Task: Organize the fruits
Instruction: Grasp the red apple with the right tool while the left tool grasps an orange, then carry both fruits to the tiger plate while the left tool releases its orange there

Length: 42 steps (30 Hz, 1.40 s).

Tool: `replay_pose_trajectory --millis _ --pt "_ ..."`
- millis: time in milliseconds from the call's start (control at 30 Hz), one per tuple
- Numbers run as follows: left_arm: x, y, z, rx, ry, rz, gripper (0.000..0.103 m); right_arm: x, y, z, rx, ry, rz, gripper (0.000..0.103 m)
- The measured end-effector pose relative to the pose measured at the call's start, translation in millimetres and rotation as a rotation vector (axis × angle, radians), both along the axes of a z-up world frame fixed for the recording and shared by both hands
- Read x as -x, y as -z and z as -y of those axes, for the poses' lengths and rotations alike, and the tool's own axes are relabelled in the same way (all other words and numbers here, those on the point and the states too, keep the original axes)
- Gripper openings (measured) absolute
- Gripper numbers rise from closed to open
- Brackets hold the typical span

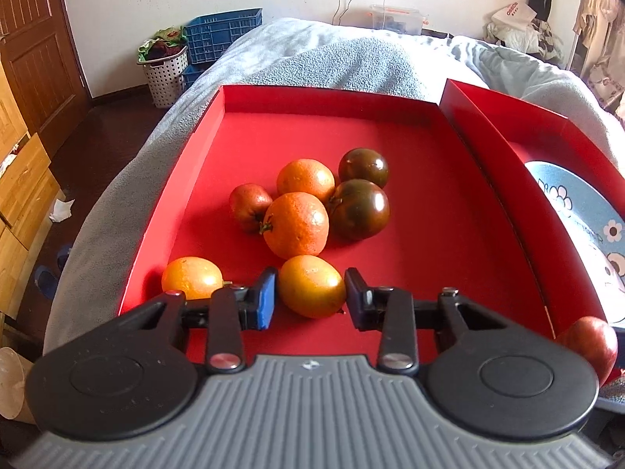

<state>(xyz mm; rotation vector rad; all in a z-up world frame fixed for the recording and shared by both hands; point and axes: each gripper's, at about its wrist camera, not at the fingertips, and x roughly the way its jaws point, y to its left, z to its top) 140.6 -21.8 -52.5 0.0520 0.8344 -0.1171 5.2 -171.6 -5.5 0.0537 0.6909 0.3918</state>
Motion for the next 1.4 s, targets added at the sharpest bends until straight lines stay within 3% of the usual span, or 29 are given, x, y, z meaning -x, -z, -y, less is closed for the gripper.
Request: replay_pose_trajectory --millis 233,933,1400 --pt "10 -1 -12 0.032 -0.005 0.006 0.042 3 1 -1 -0.013 -0.014 0.0 0.038" --pt "48 -28 -6 -0.002 0.025 0.078 0.042 22 -3 0 -0.025 -0.011 0.044 0.038" --pt "63 -32 -7 -0.017 0.02 0.077 0.042 34 -8 7 -0.047 0.001 0.07 0.038"
